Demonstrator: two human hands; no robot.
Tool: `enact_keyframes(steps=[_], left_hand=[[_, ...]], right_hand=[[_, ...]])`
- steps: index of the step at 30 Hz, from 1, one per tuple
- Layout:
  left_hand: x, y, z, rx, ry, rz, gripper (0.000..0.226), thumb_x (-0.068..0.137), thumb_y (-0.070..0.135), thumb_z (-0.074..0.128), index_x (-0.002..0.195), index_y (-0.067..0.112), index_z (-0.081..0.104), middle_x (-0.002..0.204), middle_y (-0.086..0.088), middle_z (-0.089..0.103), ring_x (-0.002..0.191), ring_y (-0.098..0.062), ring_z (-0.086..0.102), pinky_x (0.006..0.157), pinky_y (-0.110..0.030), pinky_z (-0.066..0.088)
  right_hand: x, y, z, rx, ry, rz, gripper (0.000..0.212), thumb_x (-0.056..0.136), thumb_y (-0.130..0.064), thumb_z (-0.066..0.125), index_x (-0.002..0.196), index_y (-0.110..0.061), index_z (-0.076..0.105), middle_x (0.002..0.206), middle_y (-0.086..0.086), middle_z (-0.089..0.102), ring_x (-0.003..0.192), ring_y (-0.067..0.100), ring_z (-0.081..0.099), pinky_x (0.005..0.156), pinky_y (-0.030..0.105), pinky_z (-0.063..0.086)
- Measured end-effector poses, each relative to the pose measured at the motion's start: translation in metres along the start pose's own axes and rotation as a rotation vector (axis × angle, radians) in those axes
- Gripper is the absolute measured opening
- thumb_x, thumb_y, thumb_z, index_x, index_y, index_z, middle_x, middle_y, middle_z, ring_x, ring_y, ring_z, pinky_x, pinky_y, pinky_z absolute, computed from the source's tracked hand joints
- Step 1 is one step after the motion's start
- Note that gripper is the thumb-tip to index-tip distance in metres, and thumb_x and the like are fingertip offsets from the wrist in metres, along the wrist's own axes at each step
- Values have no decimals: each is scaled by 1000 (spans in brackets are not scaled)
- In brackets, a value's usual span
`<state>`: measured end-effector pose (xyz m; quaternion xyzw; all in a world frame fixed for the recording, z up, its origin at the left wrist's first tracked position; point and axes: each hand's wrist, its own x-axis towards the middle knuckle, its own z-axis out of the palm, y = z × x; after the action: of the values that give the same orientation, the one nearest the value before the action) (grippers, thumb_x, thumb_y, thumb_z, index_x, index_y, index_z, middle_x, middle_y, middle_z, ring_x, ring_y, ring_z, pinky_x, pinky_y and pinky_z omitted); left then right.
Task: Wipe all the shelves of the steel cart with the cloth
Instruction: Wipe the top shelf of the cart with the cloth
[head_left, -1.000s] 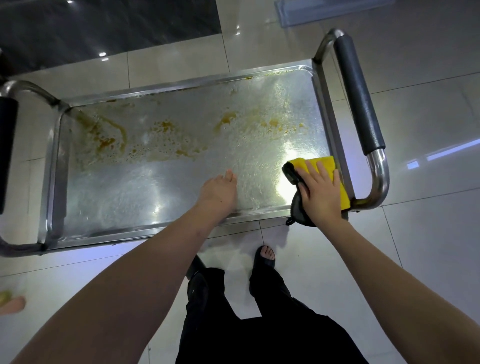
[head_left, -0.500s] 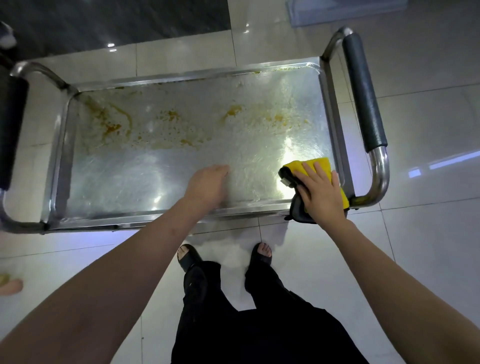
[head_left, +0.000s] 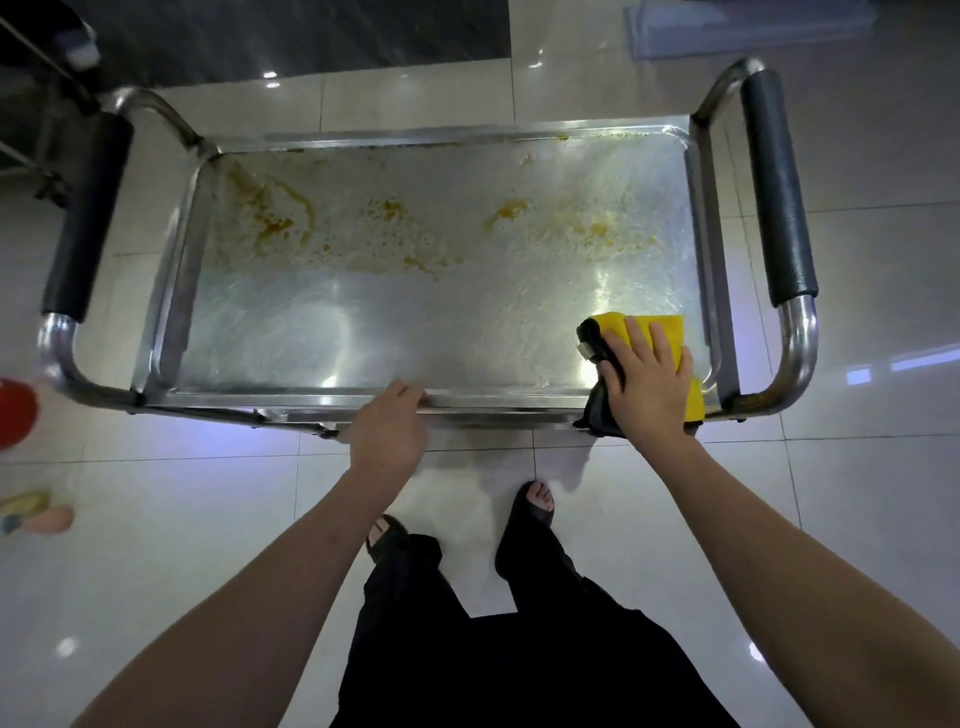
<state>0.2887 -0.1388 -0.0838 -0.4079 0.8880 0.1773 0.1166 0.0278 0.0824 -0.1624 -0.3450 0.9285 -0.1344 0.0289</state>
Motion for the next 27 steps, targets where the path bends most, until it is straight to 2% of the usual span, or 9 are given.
enact_keyframes(steps=[5, 9, 12, 15, 18, 22, 27], left_hand=[[3, -9, -3, 36, 23, 30, 43, 83, 4, 50, 114, 27, 69, 113, 5, 70, 105, -24, 58, 86, -37, 42], [8, -19, -10, -109, -66, 20, 43, 89, 7, 46, 117, 31, 68, 118, 8, 70, 107, -20, 62, 88, -34, 48], [4, -30, -18, -243, -143, -6, 43, 90, 10, 45, 121, 33, 64, 124, 12, 68, 109, -18, 62, 91, -37, 52], [-5, -44, -25, -356, -168, 0, 46, 90, 9, 43, 125, 32, 62, 129, 14, 65, 111, -16, 62, 93, -39, 53], [-16, -65, -26, -359, -110, -12, 44, 92, 9, 43, 125, 31, 62, 131, 12, 63, 110, -18, 62, 89, -39, 53], [-26, -97, -25, -378, -82, -80, 42, 93, 10, 46, 126, 31, 61, 132, 12, 63, 114, -17, 62, 94, -43, 53], [-36, -133, -27, -392, -89, -86, 43, 93, 9, 46, 127, 30, 61, 133, 7, 63, 121, -19, 59, 99, -45, 50]], right_hand=[[-1, -44, 11, 37, -1, -45, 41, 103, -44, 46, 141, -33, 58, 161, -2, 46, 152, 32, 34, 117, 63, 24], [-3, -90, 22, 50, -16, -92, 38, 102, -38, 59, 140, -32, 59, 160, -1, 47, 150, 33, 36, 114, 63, 28], [-5, -125, 28, 56, -56, -93, 38, 102, -38, 58, 139, -31, 59, 160, -1, 47, 150, 34, 36, 112, 65, 29], [-9, -157, 30, 49, -111, -77, 39, 103, -39, 56, 141, -33, 56, 162, -2, 44, 152, 34, 32, 113, 66, 26], [-11, -185, 31, 45, -186, -88, 42, 104, -40, 52, 146, -35, 50, 165, -5, 38, 154, 32, 26, 115, 65, 21], [-13, -214, 33, 29, -236, -84, 47, 104, -42, 51, 151, -37, 45, 166, -8, 37, 156, 29, 24, 117, 62, 20], [-20, -246, 37, 66, -340, -194, 61, 103, -51, 51, 159, -38, 33, 171, -9, 25, 160, 25, 15, 123, 61, 11]])
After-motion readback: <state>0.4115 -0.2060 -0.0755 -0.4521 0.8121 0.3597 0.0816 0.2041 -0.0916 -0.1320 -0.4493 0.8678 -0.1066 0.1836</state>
